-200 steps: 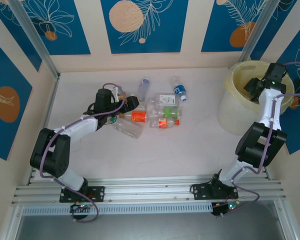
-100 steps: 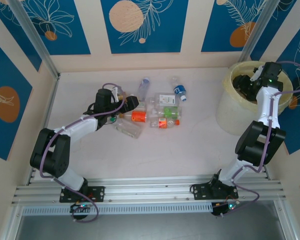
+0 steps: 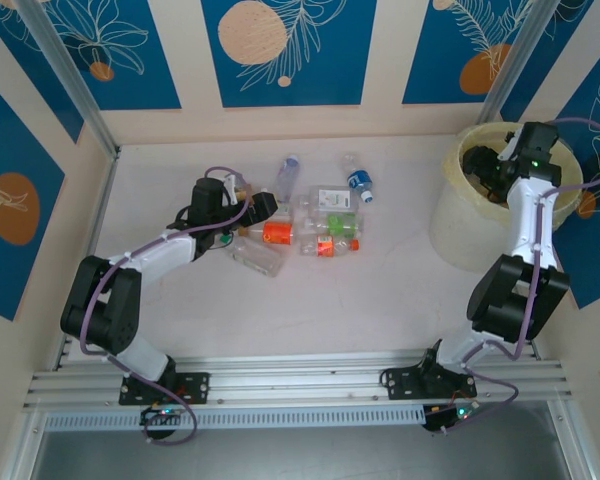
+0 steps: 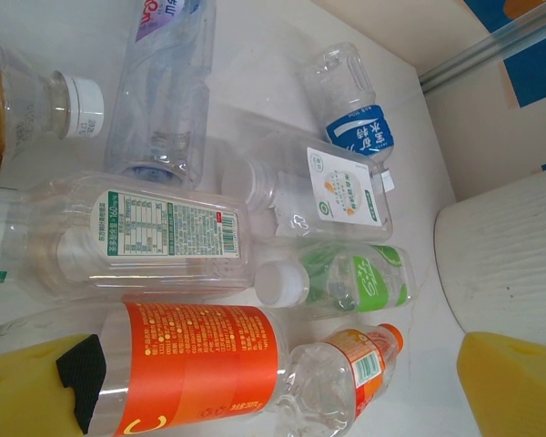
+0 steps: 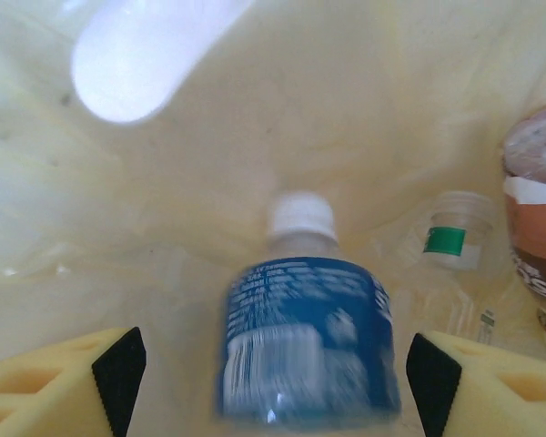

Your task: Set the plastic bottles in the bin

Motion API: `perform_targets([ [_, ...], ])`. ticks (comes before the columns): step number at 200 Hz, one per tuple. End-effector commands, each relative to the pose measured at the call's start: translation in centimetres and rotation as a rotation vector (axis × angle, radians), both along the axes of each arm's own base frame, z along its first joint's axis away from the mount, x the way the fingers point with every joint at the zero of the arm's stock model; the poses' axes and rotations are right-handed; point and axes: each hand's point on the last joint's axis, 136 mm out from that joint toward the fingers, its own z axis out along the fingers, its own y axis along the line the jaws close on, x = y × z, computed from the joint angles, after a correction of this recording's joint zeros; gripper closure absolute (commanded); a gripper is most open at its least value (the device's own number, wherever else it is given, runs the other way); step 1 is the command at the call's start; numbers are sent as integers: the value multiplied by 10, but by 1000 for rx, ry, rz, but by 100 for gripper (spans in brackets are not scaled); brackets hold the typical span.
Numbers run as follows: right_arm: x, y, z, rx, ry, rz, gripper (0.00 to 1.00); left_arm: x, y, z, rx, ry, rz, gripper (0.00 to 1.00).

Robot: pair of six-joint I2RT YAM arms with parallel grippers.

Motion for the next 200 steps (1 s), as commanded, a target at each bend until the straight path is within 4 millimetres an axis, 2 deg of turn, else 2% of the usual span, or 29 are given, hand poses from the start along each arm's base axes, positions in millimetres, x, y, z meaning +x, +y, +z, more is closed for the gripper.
perform_targets([
  [1, -7, -1, 18, -59, -48, -30, 18, 6, -1, 3, 12, -8, 9, 0],
  [38, -16, -1, 30, -106, -79, -60, 11, 4, 3, 5, 20, -2, 31, 0],
  [55, -19, 2, 42, -124, -121, -68, 6, 3, 11, 4, 34, 23, 77, 0],
  [60, -20, 5, 46, -129, -137, -67, 0, 1, 15, 3, 42, 41, 101, 0],
  [74, -23, 12, 59, -157, -201, -58, 1, -4, 30, -6, 78, 116, 189, 0],
  [89, -27, 21, 78, -189, -295, -51, 1, -20, 45, -13, 127, 199, 270, 0],
  [102, -31, 28, 96, -218, -390, -43, 1, -37, 68, -19, 193, 260, 377, 0],
  [125, -36, 52, 127, -287, -577, 35, 1, -58, 105, -13, 265, 261, 530, 0],
  [149, -41, 89, 154, -412, -735, 180, 1, -61, 122, -9, 269, 256, 587, 0],
  [176, -52, 141, 181, -513, -854, 340, 0, -62, 134, -32, 241, 406, 698, 0],
  [200, -69, 179, 189, -430, -899, 412, 0, -59, 136, -50, 217, 529, 788, 0],
])
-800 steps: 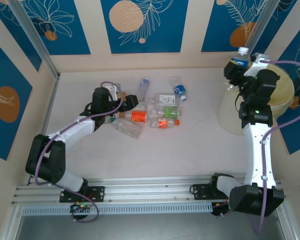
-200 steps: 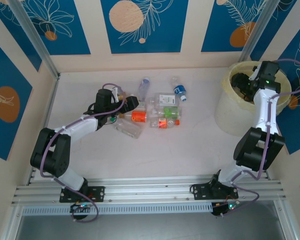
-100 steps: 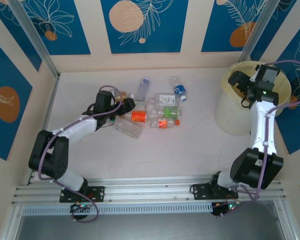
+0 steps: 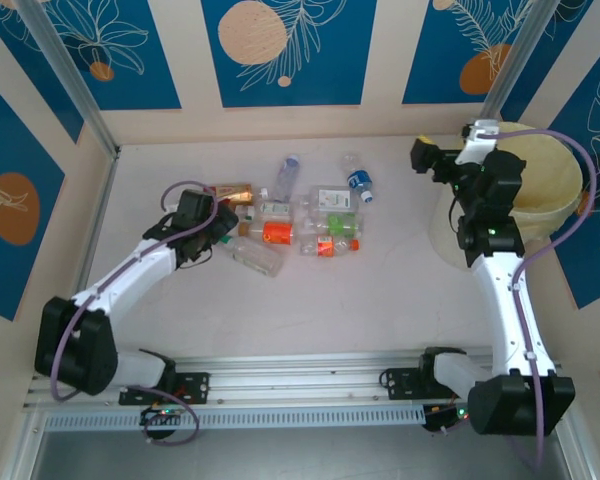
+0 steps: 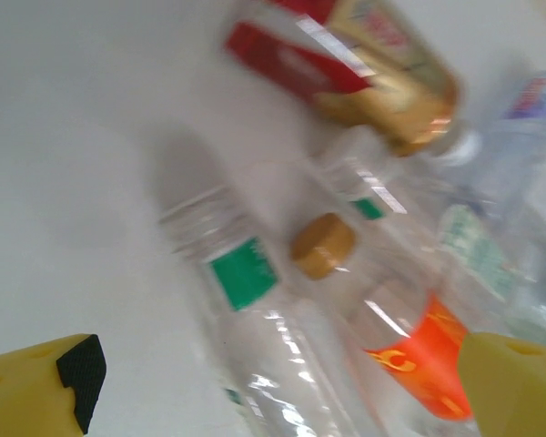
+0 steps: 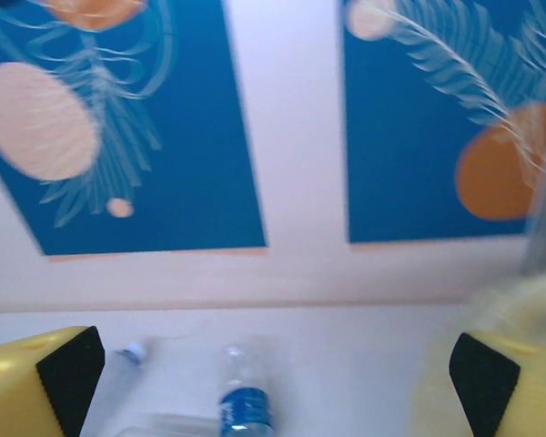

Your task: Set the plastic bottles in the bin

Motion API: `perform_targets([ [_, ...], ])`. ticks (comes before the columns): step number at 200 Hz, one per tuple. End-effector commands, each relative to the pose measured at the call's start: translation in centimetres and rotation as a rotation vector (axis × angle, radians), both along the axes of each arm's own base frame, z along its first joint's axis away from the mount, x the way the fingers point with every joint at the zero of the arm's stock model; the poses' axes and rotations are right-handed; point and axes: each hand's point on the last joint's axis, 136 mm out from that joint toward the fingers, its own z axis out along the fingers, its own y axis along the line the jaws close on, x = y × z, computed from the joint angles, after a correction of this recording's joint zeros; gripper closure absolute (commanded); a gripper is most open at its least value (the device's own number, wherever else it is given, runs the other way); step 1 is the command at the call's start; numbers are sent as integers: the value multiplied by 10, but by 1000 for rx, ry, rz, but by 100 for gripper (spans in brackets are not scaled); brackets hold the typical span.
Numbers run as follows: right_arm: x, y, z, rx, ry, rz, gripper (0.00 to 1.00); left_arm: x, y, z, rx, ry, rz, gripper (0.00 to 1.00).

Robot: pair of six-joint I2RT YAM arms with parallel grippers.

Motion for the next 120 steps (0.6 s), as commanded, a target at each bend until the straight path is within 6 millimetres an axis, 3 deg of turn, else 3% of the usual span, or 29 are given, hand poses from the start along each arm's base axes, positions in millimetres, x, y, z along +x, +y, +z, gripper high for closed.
perform_targets([
  [1, -22, 32, 35, -30, -134, 89, 0, -5, 14, -18, -24, 128, 171, 0],
  [47, -39, 89, -9, -6, -26, 277, 0, 17, 13, -41, -110, 170, 329, 14],
  [78, -39, 100, -33, -32, 39, 275, 0, 27, 14, -64, -175, 203, 395, 20],
  [120, -36, 121, -68, 95, 132, 351, 0, 50, 9, -73, -197, 173, 369, 24],
])
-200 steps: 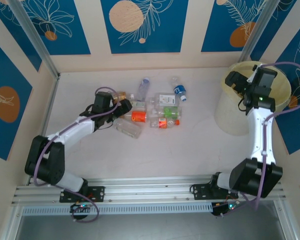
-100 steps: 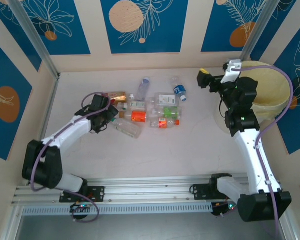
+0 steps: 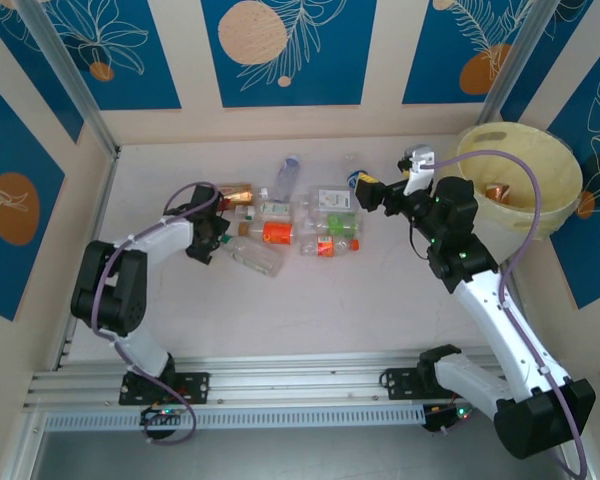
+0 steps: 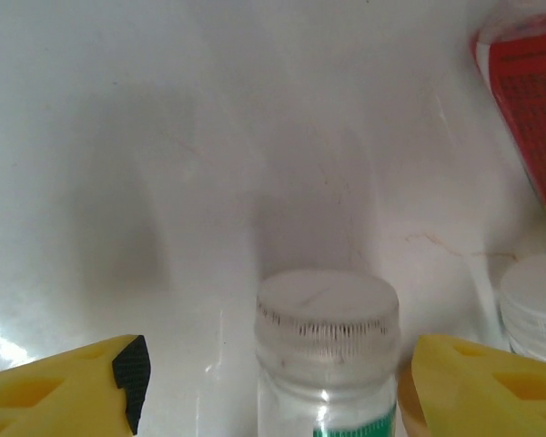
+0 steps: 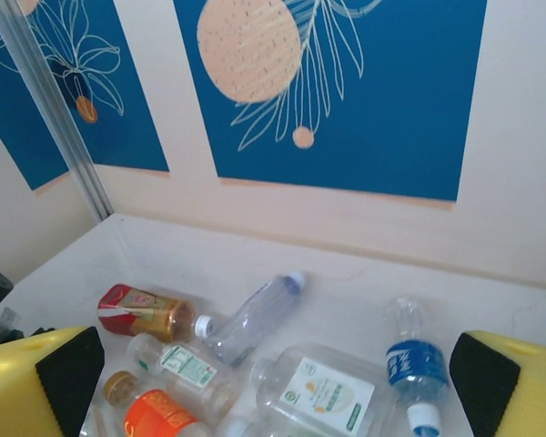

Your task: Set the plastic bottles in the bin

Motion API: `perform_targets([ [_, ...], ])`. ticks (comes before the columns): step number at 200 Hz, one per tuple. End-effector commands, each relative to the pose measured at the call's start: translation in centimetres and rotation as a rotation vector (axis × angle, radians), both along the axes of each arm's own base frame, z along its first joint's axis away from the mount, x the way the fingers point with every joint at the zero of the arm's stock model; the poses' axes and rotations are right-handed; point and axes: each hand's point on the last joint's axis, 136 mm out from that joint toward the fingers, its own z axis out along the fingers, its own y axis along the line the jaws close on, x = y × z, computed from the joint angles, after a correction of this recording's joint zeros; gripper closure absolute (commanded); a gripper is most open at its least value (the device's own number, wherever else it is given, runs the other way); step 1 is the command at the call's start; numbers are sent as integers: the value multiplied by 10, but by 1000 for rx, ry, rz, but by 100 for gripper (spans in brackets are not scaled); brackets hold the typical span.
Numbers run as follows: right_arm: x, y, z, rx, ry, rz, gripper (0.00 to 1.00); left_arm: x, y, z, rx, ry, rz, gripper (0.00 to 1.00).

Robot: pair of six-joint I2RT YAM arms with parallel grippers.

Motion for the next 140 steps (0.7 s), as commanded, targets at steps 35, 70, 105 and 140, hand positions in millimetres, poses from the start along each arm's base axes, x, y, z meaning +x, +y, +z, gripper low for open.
perform_targets([
  [35, 8, 31, -29, 8, 90, 63, 0, 29, -16, -13, -96, -41, 26, 28],
  [70, 5, 49, -28, -45, 79, 125, 0, 27, -19, -22, -114, -30, 29, 50],
  [105, 1, 58, -32, -79, 72, 163, 1, 17, -8, -25, -89, -32, 64, 70],
  [140, 3, 60, -33, -86, 71, 165, 1, 11, 0, -12, -39, -59, 36, 90],
])
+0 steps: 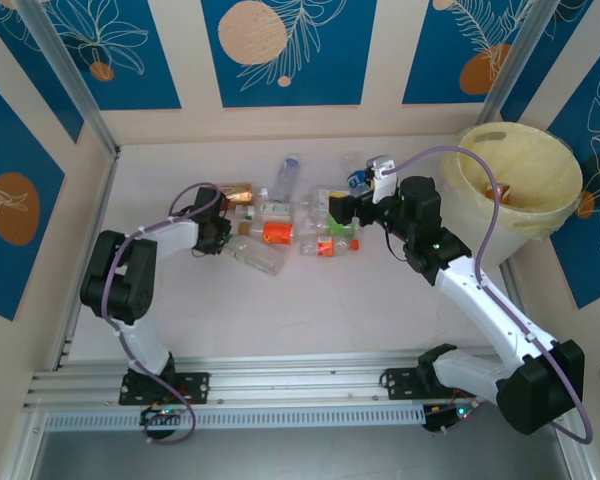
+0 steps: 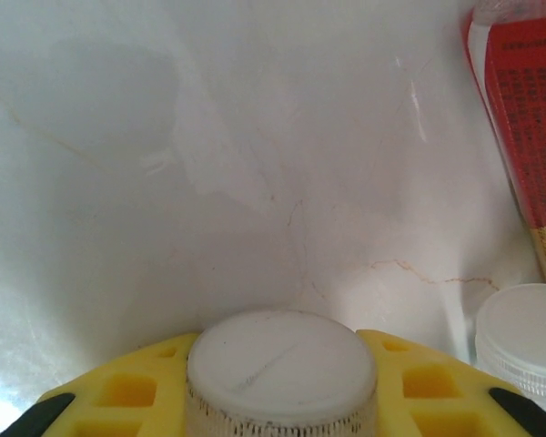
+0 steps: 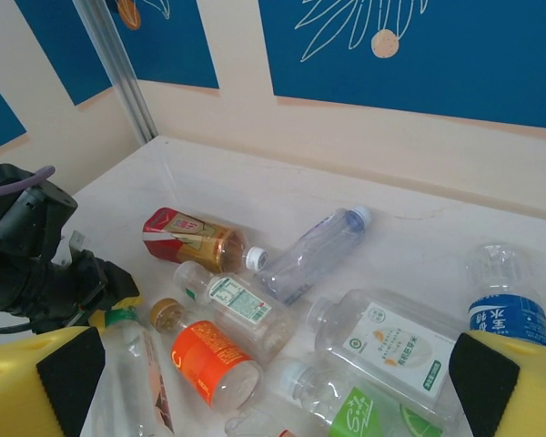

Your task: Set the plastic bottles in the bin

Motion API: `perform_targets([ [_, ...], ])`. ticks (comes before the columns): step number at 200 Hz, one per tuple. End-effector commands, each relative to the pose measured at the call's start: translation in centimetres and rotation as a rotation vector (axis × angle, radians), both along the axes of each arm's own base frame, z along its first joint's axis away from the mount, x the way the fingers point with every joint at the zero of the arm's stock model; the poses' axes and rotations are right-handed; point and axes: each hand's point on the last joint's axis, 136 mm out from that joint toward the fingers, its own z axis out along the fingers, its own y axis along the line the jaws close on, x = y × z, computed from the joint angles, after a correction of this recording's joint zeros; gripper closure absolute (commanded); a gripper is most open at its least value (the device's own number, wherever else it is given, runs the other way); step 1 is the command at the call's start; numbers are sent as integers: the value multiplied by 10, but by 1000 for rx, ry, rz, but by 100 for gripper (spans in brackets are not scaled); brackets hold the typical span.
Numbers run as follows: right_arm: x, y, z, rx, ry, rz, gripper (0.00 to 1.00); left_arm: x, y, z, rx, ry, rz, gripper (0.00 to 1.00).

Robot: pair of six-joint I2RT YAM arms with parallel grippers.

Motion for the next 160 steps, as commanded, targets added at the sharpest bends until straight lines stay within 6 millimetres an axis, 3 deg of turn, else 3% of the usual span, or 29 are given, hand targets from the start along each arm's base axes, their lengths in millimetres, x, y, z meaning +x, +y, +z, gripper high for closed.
perform_targets([
  [1, 0, 5, 15, -9, -42, 25, 1, -10, 13, 7, 45, -5, 6, 90],
  [24, 1, 7, 14, -2, -37, 30, 1, -14, 21, 20, 81, -31, -16, 100],
  [41, 1, 7, 9, -1, 0, 24, 1, -13, 26, 37, 121, -79, -56, 100],
  [87, 2, 1, -29, 15, 170, -40, 1, -6, 31, 105, 275, -336, -268, 100],
  [125, 0, 18, -33, 80, 210, 40, 1, 5, -11, 188, 230, -697, -507, 100],
  [160, -15, 53, -28, 166, 284, 253, 1, 6, -54, 250, 139, -898, -705, 100],
])
